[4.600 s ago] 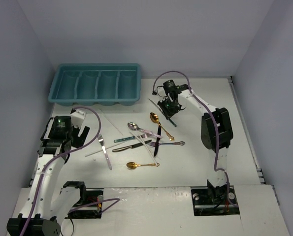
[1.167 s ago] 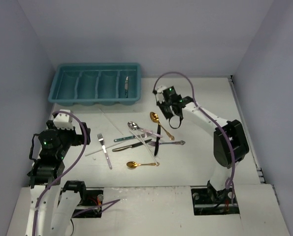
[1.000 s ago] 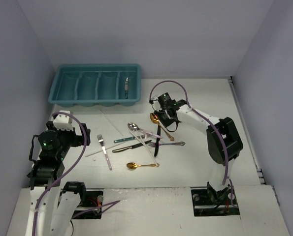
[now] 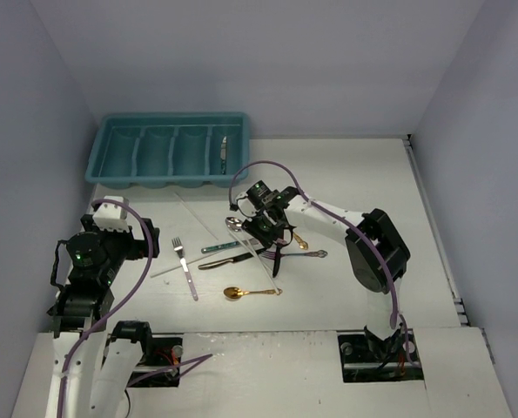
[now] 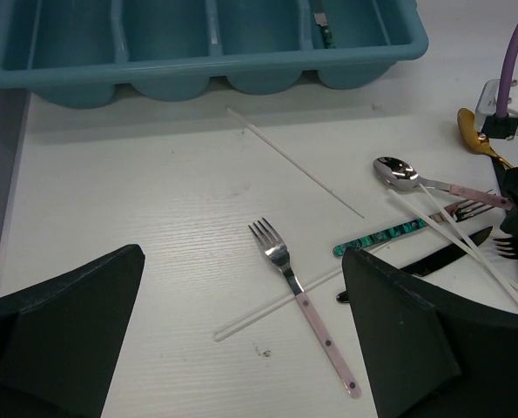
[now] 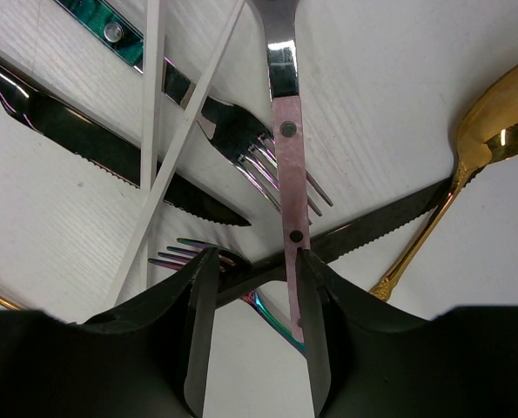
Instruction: Sort the eating utensils into containers
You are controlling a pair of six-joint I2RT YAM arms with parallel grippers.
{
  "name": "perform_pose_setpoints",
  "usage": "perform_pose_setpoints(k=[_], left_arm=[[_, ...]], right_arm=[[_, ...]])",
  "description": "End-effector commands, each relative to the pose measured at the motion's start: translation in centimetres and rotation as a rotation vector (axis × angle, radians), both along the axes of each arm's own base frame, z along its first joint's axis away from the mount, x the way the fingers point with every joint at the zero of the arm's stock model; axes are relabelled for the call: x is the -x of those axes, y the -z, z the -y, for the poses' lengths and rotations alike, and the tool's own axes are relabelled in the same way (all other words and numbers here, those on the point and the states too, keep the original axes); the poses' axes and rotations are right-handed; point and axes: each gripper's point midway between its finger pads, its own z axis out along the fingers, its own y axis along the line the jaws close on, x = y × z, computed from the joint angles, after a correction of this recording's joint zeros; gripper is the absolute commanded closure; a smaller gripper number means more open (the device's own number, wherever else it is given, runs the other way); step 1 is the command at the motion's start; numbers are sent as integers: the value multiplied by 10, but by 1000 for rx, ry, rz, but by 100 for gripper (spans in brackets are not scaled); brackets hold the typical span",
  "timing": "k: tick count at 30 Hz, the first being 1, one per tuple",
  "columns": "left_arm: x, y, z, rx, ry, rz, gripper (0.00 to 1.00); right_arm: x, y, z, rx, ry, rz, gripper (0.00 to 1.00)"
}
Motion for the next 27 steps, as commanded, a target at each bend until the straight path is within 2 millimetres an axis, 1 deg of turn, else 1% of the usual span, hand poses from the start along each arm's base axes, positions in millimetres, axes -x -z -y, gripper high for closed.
perform_pose_setpoints(k=[1, 6, 10, 13, 18, 26, 27], left_arm=[[-7, -17, 0, 1, 2, 60, 3], [-8, -15, 0, 1, 5, 55, 3], [-9, -14, 1, 3, 7, 53, 3], [-9, -15, 1, 6, 5, 55, 3], [-11, -15, 0, 1, 5, 55, 3], [-14, -15, 1, 0, 8, 55, 3], [-15, -15, 1, 2, 9, 54, 3]], right_arm=[[-8, -20, 5, 19, -24, 53, 61], [-10, -20, 10, 45, -36, 66, 57], [-9, -13, 17, 70, -49, 56, 57], [-9, -6, 22, 83, -58, 42, 60], [-8, 3, 31, 111, -78, 17, 68], [-4, 8, 40, 148, -113, -6, 67], [-4, 8, 40, 147, -114, -6, 69]])
